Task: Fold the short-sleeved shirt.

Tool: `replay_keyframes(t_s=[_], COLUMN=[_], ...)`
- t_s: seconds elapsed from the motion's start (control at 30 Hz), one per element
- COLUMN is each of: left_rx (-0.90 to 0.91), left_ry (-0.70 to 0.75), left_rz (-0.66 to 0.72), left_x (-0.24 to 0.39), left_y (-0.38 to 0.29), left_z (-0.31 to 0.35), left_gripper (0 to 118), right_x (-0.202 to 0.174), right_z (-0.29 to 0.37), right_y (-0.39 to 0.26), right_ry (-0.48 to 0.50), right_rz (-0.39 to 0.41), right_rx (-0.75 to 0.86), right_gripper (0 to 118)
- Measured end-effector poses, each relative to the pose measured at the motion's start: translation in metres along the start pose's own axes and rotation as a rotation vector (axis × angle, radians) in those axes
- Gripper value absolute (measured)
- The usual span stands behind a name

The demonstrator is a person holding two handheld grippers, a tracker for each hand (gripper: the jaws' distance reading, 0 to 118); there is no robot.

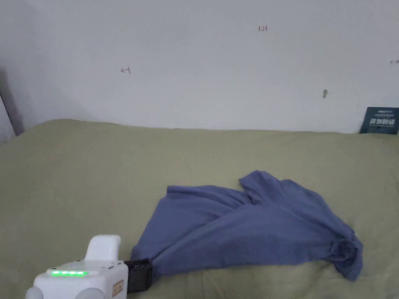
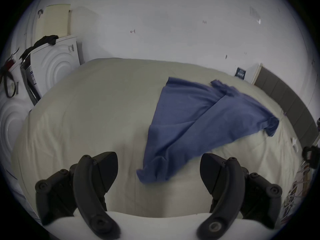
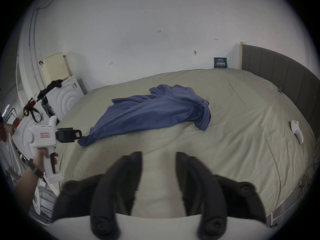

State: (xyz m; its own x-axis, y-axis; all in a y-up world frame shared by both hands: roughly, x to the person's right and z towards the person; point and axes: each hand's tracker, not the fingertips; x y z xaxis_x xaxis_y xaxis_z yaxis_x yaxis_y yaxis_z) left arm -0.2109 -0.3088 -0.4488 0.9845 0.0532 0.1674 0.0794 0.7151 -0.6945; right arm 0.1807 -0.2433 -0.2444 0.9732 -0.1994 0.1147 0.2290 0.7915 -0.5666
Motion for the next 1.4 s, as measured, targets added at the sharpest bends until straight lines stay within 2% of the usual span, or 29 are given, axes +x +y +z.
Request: replay_keyframes(t_s=[0.1, 0.13, 0.17, 0.23, 0.27, 0.3, 0.33, 0.4, 0.5, 0.57, 0.63, 0.67, 0.7, 0.73, 0.77, 0.8, 0.83, 0.93, 1.03, 1.23, 1.27, 1.3, 1.33, 1.37, 1.4], left_rx=[-0.088, -0.136, -0.162, -0.151, -0.099, -0.096, -0.071, -0.073, -0.054, -0.065, -0.063, -0.067, -0.068, -0.069, -0.072, -0.072, -0.070, -0.071, -0.073, -0.083, -0.090, -0.096, -0.098, -0.099, -0.100], left_ry=[0.007, 0.017, 0.004, 0.021, 0.024, 0.010, -0.031, -0.036, -0.033, -0.064, -0.071, -0.068, -0.069, -0.071, -0.070, -0.071, -0.072, -0.070, -0.061, -0.058, -0.058, -0.057, -0.054, -0.051, -0.050], left_rz=[-0.044, -0.035, -0.026, -0.023, -0.046, -0.036, -0.029, -0.016, -0.045, -0.014, -0.003, 0.003, 0.006, 0.006, 0.004, 0.002, 0.000, -0.003, -0.013, -0.017, -0.016, -0.019, -0.023, -0.028, -0.032], left_x=[0.002, 0.002, 0.002, 0.003, 0.005, 0.004, 0.006, 0.009, 0.012, 0.008, 0.010, 0.009, 0.009, 0.009, 0.009, 0.009, 0.009, 0.014, 0.019, 0.020, 0.020, 0.021, 0.022, 0.023, 0.023], left_y=[-0.003, -0.006, -0.009, -0.015, -0.014, -0.012, -0.011, -0.013, -0.019, -0.022, -0.023, -0.024, -0.025, -0.024, -0.024, -0.024, -0.024, -0.021, -0.019, -0.017, -0.016, -0.015, -0.014, -0.013, -0.013], left_z=[-0.040, -0.048, -0.056, -0.055, -0.047, -0.041, -0.036, -0.030, -0.031, -0.033, -0.033, -0.035, -0.036, -0.036, -0.036, -0.036, -0.036, -0.034, -0.035, -0.038, -0.040, -0.041, -0.041, -0.041, -0.041], left_gripper=[100, 93, 93, 82, 62, 15, 2, 2, 2, 2, 2, 2, 2, 2, 2, 2, 2, 2, 2, 2, 2, 2, 2, 2, 2], right_x=[0.005, 0.005, 0.007, 0.010, 0.011, 0.012, 0.013, 0.015, 0.021, 0.029, 0.040, 0.049, 0.058, 0.066, 0.077, 0.084, 0.091, 0.100, 0.105, 0.108, 0.105, 0.102, 0.099, 0.094, 0.089], right_z=[-0.002, -0.002, -0.001, 0.001, 0.000, -0.002, -0.004, -0.016, -0.044, -0.080, -0.130, -0.162, -0.193, -0.221, -0.257, -0.291, -0.311, -0.378, -0.414, -0.435, -0.435, -0.434, -0.434, -0.431, -0.425], right_y=[0.008, 0.009, 0.012, 0.017, 0.019, 0.022, 0.025, 0.038, 0.078, 0.114, 0.157, 0.184, 0.207, 0.226, 0.243, 0.255, 0.262, 0.270, 0.261, 0.243, 0.241, 0.240, 0.243, 0.243, 0.242], right_ry=[-0.007, -0.009, -0.006, -0.001, -0.003, -0.010, -0.016, -0.025, -0.006, 0.038, 0.041, 0.009, 0.002, -0.002, 0.006, 0.003, -0.041, -0.141, -0.115, -0.062, -0.056, -0.046, -0.043, -0.041, -0.048], right_rz=[0.020, 0.020, 0.015, -0.002, -0.004, 0.000, 0.010, 0.047, 0.109, 0.132, 0.190, 0.216, 0.233, 0.240, 0.174, 0.134, 0.114, 0.146, 0.185, 0.213, 0.225, 0.237, 0.240, 0.247, 0.271], right_rx=[-0.007, 0.002, 0.014, 0.029, 0.039, 0.045, 0.048, 0.038, 0.064, 0.049, 0.010, 0.011, -0.022, -0.058, -0.156, -0.280, -0.311, -0.310, -0.365, -0.369, -0.367, -0.381, -0.396, -0.395, -0.369], right_gripper=[51, 46, 46, 39, 31, 27, 24, 12, 1, 1, 2, 11, 42, 86, 118, 114, 109, 108, 108, 107, 99, 81, 51, 3, 3])
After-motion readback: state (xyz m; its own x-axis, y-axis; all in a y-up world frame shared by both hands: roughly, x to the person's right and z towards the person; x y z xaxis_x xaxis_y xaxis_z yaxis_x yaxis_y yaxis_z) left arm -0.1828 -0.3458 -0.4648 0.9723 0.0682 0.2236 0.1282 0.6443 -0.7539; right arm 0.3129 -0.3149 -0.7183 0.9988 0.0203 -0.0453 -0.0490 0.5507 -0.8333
